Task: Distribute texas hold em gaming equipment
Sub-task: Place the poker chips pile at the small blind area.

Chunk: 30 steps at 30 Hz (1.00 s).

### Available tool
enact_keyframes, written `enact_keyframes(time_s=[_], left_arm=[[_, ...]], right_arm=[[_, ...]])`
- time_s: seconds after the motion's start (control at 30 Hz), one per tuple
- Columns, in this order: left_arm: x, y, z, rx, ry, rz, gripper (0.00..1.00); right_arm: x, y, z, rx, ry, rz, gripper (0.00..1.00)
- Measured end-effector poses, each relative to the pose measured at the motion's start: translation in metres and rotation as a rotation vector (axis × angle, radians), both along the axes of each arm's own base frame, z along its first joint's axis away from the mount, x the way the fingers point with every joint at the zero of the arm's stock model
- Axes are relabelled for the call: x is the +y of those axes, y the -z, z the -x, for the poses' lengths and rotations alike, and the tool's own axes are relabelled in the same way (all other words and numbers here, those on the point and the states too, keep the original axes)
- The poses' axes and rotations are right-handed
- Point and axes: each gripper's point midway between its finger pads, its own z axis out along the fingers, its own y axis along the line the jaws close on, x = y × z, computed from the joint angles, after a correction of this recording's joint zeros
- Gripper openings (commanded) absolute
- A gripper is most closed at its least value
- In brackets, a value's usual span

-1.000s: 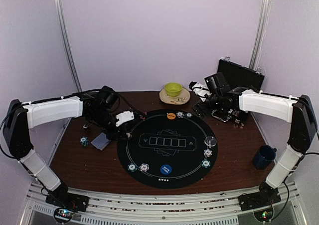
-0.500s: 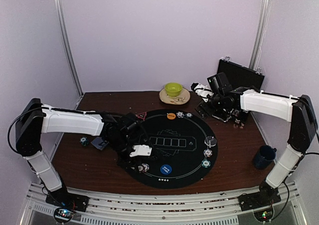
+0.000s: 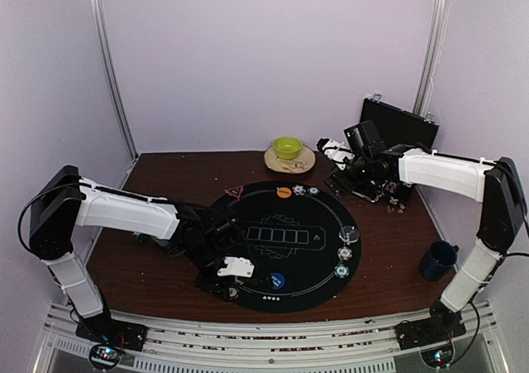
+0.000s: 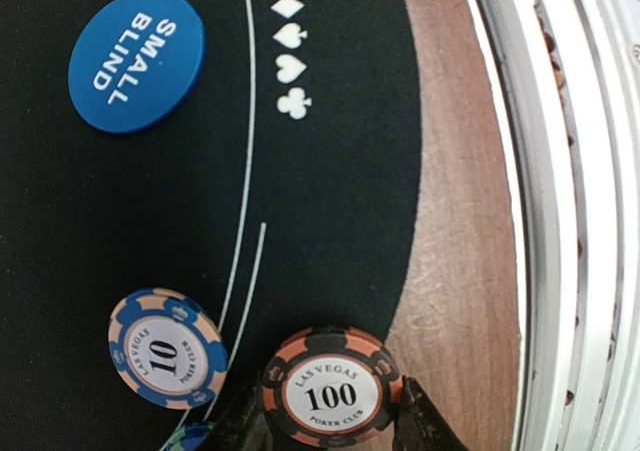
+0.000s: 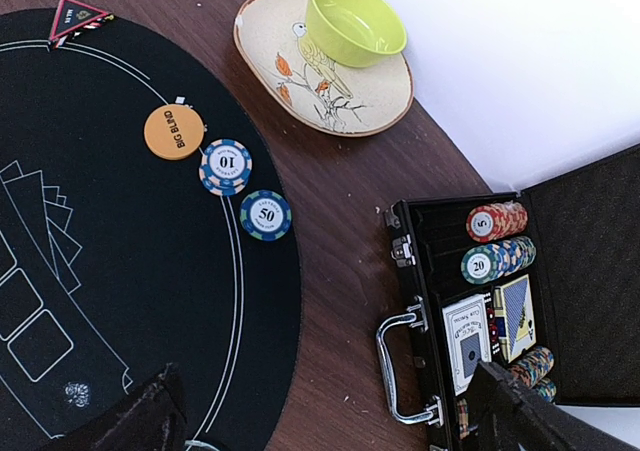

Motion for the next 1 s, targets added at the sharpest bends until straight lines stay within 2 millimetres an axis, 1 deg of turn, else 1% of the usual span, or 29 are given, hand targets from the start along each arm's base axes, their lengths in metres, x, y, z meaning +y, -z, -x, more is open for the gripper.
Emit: enact_keyframes(time_s=[0.2,0.4,0.53,0.7,0.77,0.83,0.9,1.0], left_arm=[[-0.001,0.006,-0.005,-0.033,-0.006,-0.013,0.38],[-0.002,0.006,-0.009,-0.059,-0.014,-0.017,0.56],[-0.002,0.007,-0.010,-0.066,-0.022,-0.018,0.63],[-0.002,0.007,-0.010,-0.069,-0.022,-0.020,0.62],[-0.002,0.006,-0.010,-0.072,-0.022,-0.021,0.56],[-0.002,0.003,-0.011,-0.079,-0.024,-0.017,0.52],[-0.001,-0.004,-0.011,-0.093,-0.023,-0.004,0.51],[-0.001,-0.024,-0.013,-0.128,-0.025,0.039,0.53]], right_arm=[[0.000,0.000,0.000,0.002,0.000,0.001,1.00],[0.000,0.001,0.000,0.003,0.000,0.002,1.00],[0.000,0.001,0.000,0.003,0.000,0.002,1.00],[0.000,0.001,0.000,0.003,0.000,0.002,1.00],[0.000,0.001,0.000,0.003,0.000,0.002,1.00],[0.000,0.001,0.000,0.003,0.000,0.002,1.00],[0.000,0.001,0.001,0.003,-0.001,0.002,1.00],[0.000,0.001,0.001,0.004,-0.001,0.002,1.00]])
